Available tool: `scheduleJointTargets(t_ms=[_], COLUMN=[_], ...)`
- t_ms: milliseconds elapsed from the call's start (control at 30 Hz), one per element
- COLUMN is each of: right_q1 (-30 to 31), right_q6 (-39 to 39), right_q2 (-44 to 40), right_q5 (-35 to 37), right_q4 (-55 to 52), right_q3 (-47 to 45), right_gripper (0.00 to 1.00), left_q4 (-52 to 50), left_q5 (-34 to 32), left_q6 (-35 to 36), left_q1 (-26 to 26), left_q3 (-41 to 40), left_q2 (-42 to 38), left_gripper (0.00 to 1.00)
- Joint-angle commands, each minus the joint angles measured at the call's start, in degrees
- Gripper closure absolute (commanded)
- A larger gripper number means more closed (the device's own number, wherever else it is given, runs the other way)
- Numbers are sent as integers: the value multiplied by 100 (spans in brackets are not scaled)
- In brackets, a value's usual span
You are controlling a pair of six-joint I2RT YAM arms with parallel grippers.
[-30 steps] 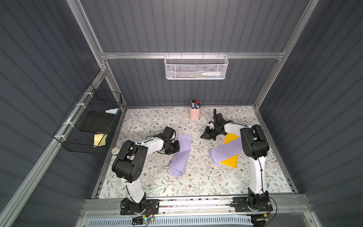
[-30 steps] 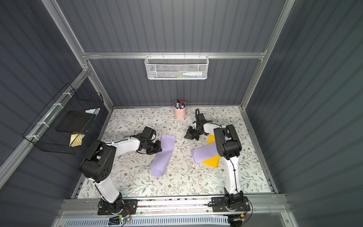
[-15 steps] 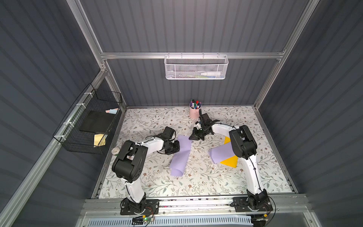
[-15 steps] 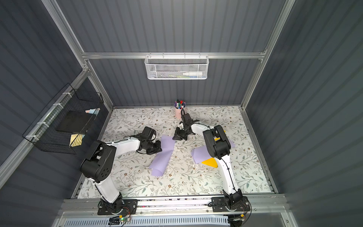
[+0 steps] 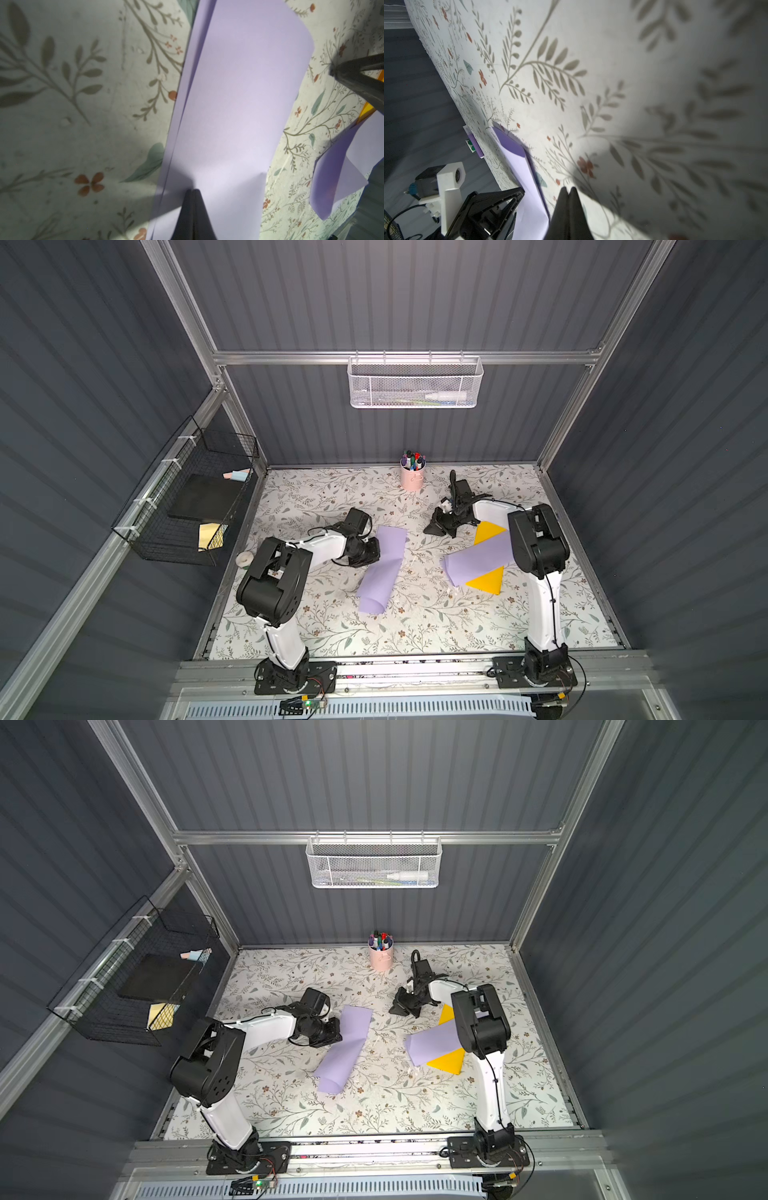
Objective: Fold the rectangular paper in half along the long edge
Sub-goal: Fold the paper at the center of the board.
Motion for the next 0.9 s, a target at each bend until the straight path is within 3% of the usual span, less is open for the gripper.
scheduleJointTargets(t_ms=[0, 167, 367, 633, 867], right_q1=[699, 1535, 1912, 1941, 1561], right_q6=[-138, 81, 496, 774, 856], right_q2=[-524, -593, -349, -386, -1074], right_q5=[78, 258, 177, 469, 571], right_q4=[-201, -62, 407, 466, 695], right_q3=[-14, -174, -409, -1156, -2580], right_gripper=[100, 100, 100, 100, 100], left_q4=[-867, -849, -831, -831, -870], left_q5=[-394, -401, -403, -434, -427], left_q6=[102, 78, 81, 63, 99], left_q1=[32, 37, 33, 39, 32], left_q3=[-224, -261, -266, -311, -280], left_q2=[171, 145, 154, 113, 170], left_gripper=[100, 100, 100, 100, 100])
